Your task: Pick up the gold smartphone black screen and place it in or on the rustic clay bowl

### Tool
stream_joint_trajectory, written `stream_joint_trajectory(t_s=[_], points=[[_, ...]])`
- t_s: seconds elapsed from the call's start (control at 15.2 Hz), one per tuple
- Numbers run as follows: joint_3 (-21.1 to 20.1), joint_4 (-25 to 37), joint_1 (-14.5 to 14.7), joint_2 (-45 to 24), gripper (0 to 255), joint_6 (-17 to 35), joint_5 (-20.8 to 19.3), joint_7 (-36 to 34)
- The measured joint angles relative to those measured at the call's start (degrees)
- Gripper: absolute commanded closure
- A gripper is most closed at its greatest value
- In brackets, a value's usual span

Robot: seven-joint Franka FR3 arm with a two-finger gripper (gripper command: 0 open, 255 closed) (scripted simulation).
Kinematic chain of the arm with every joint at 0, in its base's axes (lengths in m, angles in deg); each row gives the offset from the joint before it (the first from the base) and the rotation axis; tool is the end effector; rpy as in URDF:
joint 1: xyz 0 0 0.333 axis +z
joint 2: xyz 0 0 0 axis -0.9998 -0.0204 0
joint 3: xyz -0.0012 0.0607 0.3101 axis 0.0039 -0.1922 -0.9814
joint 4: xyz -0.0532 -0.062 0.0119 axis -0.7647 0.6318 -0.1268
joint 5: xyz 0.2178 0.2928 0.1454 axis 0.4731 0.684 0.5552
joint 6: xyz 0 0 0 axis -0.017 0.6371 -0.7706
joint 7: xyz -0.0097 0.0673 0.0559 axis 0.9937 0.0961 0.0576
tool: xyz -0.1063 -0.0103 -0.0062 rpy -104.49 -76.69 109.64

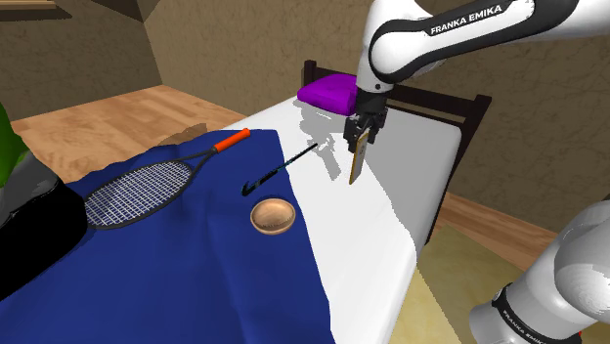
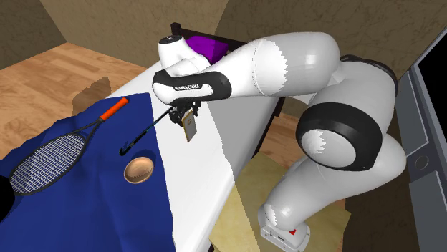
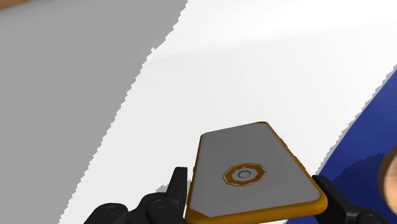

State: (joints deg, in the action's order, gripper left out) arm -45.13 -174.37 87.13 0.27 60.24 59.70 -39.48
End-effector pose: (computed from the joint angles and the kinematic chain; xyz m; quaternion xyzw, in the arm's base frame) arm 0.4891 0.0202 0.4618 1.0000 -0.0002 0.0017 0.0021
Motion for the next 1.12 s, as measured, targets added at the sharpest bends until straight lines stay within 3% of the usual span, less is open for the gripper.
stream_joint_trajectory(t_s=[0.53, 1.12], points=[[-0.3, 4.7, 0.2, 0.6, 255, -5.3, 0.1, -0.5], [-7.1, 15.4, 5.0, -6.2, 255, -9.2, 0.1, -12.1]])
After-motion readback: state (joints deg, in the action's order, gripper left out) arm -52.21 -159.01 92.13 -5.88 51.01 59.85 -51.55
